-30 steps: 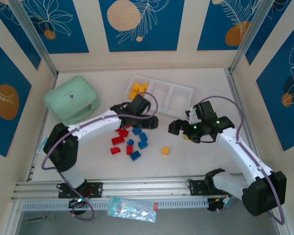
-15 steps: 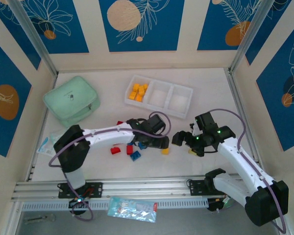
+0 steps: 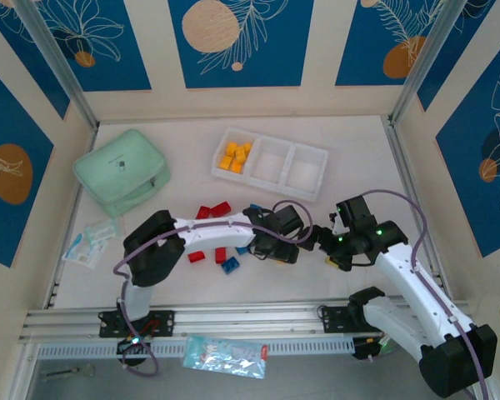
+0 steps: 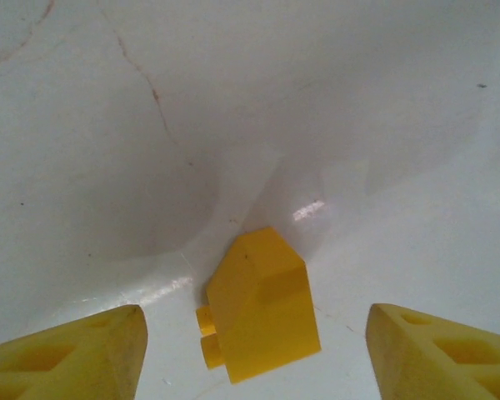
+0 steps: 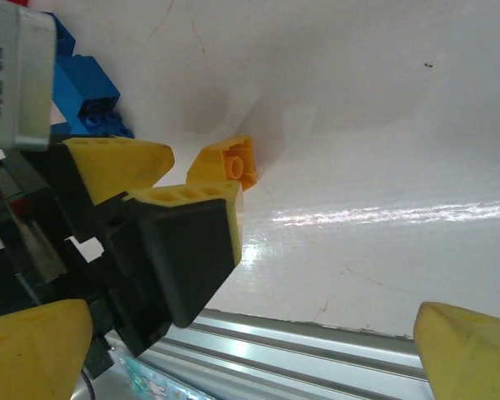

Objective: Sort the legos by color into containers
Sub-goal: Pick up the lego from the middle-left of the table.

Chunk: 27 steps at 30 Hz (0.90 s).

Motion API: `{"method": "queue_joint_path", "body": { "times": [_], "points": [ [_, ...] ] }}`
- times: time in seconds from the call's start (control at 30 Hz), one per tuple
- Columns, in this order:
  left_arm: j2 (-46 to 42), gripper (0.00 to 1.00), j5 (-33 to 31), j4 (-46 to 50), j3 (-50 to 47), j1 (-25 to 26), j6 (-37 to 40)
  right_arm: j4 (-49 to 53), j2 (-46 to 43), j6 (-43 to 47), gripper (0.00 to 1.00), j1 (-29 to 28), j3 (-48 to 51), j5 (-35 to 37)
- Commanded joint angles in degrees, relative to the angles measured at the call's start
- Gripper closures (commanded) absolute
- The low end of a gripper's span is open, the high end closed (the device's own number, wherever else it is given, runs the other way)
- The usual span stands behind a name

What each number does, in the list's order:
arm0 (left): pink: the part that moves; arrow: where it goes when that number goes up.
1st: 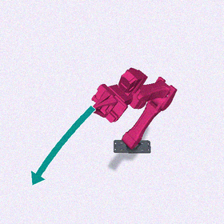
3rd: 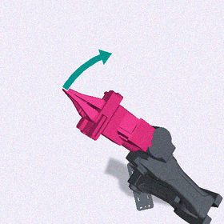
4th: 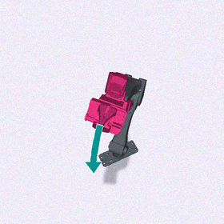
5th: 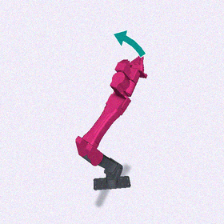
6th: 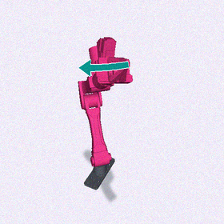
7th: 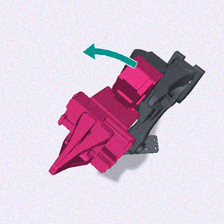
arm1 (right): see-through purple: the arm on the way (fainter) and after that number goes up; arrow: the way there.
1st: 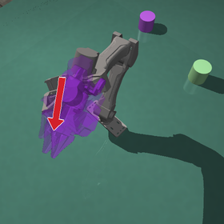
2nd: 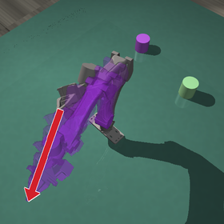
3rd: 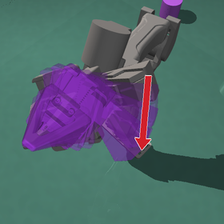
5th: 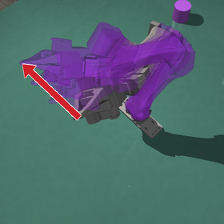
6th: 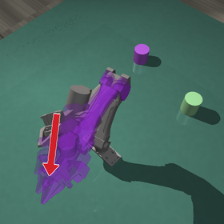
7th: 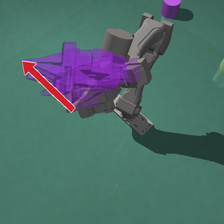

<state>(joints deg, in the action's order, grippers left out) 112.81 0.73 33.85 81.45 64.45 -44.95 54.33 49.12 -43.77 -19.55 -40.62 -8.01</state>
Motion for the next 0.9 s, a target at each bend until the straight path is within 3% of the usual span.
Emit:
{"method": "queue_joint_path", "body": {
  "times": [0.0,0.43,0.67,0.87],
  "points": [
    [1.61,0.34,-2.88,3.89,1.87,0.95,1.44,1.32,-0.78,-0.9,0.01,-0.31,0.75,-0.46],
    [2.28,0.61,-3.27,4.19,2.07,1.67,2.3,0.51,-1.01,0.13,0.01,-0.31,0.85,-1.84],
    [-3.68,0.63,-6.97,5.53,0.25,1.15,3.54,-0.67,-0.87,1.32,0.01,-0.9,-0.84,-3.53],
    [-11.14,0.63,-10.13,6.05,-2.67,-2.45,5.27,-3.23,1.08,3.1,0.01,-3.01,-4.67,-4.92]
  ]
}}
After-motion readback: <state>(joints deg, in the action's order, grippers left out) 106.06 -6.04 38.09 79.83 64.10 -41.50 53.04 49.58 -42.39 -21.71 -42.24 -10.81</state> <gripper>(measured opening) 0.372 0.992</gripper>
